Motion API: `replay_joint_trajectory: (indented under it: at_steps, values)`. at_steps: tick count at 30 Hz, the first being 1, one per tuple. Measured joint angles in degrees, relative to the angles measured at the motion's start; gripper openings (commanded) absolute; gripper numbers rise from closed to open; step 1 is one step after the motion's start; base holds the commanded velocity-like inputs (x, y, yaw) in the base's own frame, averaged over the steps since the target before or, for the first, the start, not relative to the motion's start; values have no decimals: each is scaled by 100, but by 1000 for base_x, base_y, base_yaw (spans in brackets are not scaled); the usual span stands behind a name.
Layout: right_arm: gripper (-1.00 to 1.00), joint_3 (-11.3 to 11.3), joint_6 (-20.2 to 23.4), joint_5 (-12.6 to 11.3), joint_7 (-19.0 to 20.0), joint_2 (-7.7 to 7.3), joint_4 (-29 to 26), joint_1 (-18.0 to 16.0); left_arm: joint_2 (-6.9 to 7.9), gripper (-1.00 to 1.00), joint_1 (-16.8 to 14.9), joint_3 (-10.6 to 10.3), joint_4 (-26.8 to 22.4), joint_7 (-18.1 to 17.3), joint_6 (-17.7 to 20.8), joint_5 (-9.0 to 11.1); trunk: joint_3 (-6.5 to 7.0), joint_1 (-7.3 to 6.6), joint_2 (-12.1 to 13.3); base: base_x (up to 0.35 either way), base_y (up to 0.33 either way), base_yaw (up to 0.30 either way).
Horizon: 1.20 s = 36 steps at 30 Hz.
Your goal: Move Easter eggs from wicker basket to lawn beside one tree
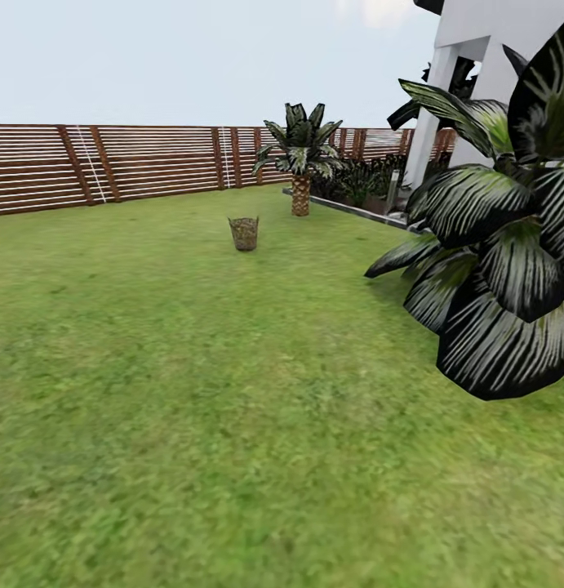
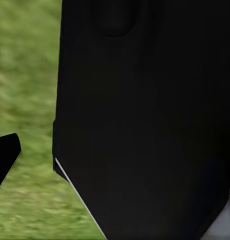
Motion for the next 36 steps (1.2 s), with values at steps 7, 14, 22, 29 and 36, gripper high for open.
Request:
replay_joint_trajectory:
  at_steps: [7, 14, 22, 29, 36]
  values:
    - [100, 0, 0, 0, 0, 0, 1, 0, 2, 100, 0, 0, 1, 0, 0, -1, 0, 0, 0, 321, 86, 0]
    - [100, 0, 0, -1, 0, 0, 3, 0, 1, 100, 0, 0, -1, 0, 0, -1, 0, 0, 0, 321, 86, 0]
    - [100, 0, 0, -1, 0, 0, 0, 0, -1, 100, 0, 0, 1, 0, 0, -2, 0, 0, 0, 321, 86, 0]
    - [100, 0, 0, 0, 0, 0, 1, 0, 0, 100, 0, 0, 1, 0, 0, -4, 0, 0, 0, 321, 86, 0]
    - [100, 0, 0, 0, 0, 0, 2, 0, -1, 100, 0, 0, 1, 0, 0, -1, 0, 0, 0, 321, 86, 0]
